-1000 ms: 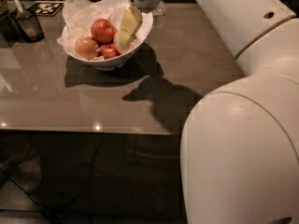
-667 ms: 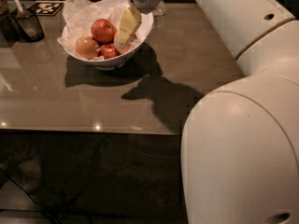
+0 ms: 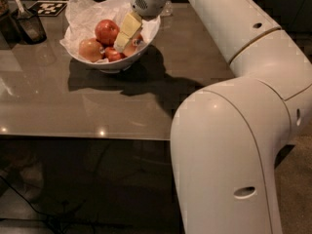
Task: Pick apple from white bowl
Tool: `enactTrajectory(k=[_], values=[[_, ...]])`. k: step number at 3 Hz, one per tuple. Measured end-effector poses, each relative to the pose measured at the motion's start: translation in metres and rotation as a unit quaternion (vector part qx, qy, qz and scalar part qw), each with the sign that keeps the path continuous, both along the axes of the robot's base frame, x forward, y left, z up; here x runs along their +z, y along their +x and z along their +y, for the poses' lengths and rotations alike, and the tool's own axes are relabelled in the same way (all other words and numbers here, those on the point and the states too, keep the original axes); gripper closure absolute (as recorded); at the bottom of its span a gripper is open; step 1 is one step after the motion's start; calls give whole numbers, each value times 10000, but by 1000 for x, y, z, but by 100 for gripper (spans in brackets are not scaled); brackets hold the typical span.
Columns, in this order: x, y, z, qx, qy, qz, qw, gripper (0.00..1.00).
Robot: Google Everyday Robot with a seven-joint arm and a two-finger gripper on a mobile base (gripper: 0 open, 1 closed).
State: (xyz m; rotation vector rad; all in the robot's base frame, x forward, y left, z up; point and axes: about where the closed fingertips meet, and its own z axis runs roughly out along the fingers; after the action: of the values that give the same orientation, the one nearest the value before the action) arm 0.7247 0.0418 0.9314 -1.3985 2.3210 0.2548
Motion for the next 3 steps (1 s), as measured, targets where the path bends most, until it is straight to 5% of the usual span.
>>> enactTrajectory(k=[3], values=[[-12,-2,5,-162,-126,11,9998,0]])
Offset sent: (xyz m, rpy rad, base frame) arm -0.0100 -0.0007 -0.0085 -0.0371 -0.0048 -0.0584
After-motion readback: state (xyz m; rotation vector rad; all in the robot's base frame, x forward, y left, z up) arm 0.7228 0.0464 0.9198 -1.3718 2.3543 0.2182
